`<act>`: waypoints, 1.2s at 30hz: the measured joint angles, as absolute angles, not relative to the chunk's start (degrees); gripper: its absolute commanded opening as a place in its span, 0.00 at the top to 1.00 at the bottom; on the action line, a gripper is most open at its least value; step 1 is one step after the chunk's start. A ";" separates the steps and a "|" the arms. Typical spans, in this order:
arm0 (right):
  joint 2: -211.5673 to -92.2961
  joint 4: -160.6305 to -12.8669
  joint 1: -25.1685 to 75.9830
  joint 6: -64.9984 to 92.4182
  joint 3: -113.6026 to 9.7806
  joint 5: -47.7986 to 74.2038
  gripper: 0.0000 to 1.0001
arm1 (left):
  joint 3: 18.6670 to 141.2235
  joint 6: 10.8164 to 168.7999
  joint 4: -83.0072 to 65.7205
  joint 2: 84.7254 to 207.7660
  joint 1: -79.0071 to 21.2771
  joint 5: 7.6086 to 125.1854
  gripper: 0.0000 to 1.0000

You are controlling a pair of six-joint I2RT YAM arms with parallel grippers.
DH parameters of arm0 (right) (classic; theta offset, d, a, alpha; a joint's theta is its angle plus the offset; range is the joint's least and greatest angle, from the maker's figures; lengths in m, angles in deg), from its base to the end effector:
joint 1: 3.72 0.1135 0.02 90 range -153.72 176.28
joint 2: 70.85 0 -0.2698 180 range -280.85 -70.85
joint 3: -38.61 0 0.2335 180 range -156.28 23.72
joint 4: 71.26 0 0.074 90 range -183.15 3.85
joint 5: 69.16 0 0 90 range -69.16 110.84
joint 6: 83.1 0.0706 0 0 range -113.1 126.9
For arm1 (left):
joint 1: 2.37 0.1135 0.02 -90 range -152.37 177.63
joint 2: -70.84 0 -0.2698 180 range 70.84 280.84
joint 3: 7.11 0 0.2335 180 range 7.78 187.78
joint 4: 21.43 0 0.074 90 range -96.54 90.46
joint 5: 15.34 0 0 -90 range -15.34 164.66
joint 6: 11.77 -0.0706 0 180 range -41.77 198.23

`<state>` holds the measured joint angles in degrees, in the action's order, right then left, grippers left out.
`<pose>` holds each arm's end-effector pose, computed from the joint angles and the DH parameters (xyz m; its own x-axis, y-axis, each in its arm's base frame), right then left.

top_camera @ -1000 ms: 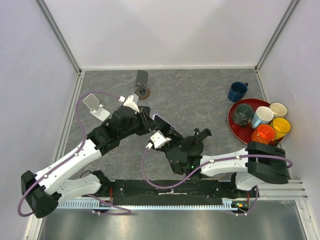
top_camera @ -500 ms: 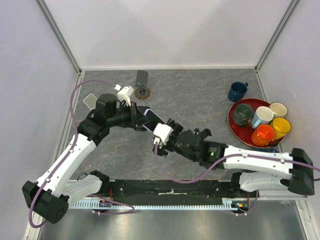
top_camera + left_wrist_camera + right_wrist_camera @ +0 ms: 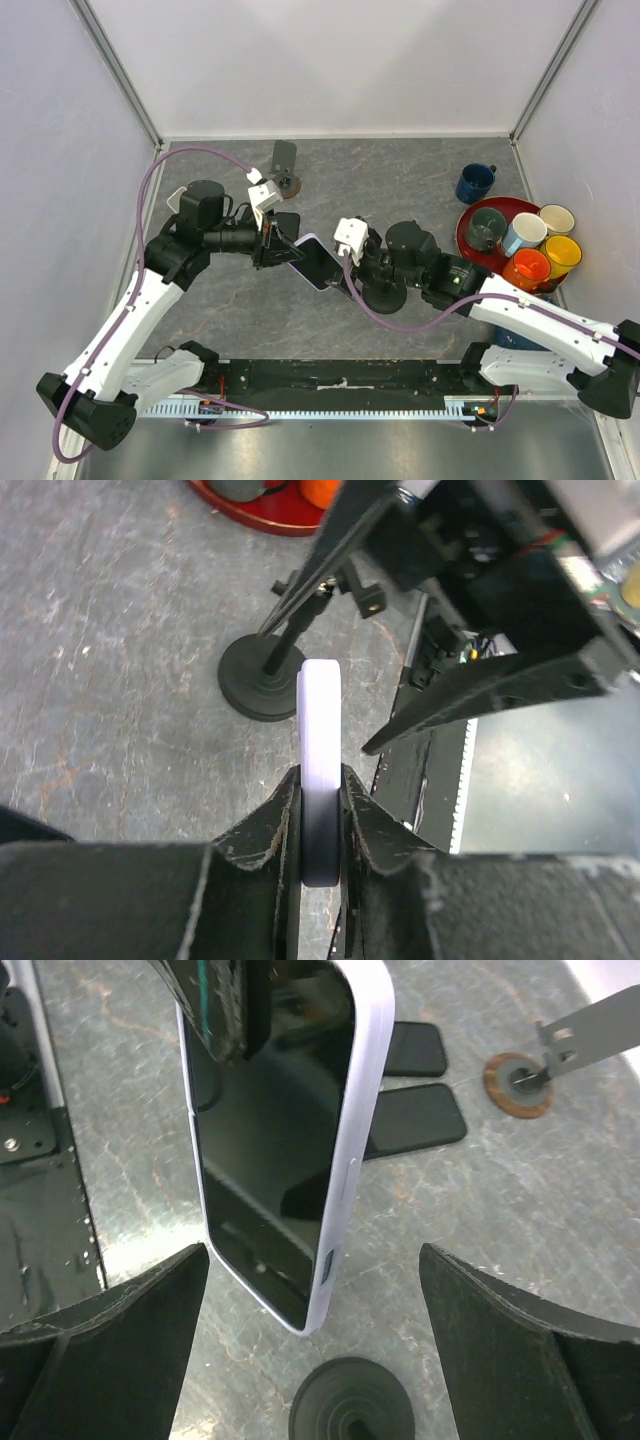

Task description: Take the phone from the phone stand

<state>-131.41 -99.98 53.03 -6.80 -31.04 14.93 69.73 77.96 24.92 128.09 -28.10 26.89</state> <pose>0.1331 0.2162 0.3369 0.0306 -0.3829 -0.9233 -0.9035 0.3845 -0.1895 0.1597 -0.1350 0.3640 -0.4014 0.1970 -0.8945 0.8893 0.3175 -0.3292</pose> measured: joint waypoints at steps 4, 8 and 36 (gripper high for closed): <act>-134.33 -101.75 51.50 -6.78 -32.02 7.67 0.16 | 70.10 72.27 26.02 127.02 -28.10 22.23 0.98; -137.09 -102.71 51.09 -6.84 -33.44 1.55 0.22 | 70.10 67.62 28.09 126.28 -28.10 19.59 0.98; -150.16 -105.11 43.20 3.37 -39.54 -9.35 1.00 | 58.95 67.42 14.76 111.02 -27.95 37.69 0.00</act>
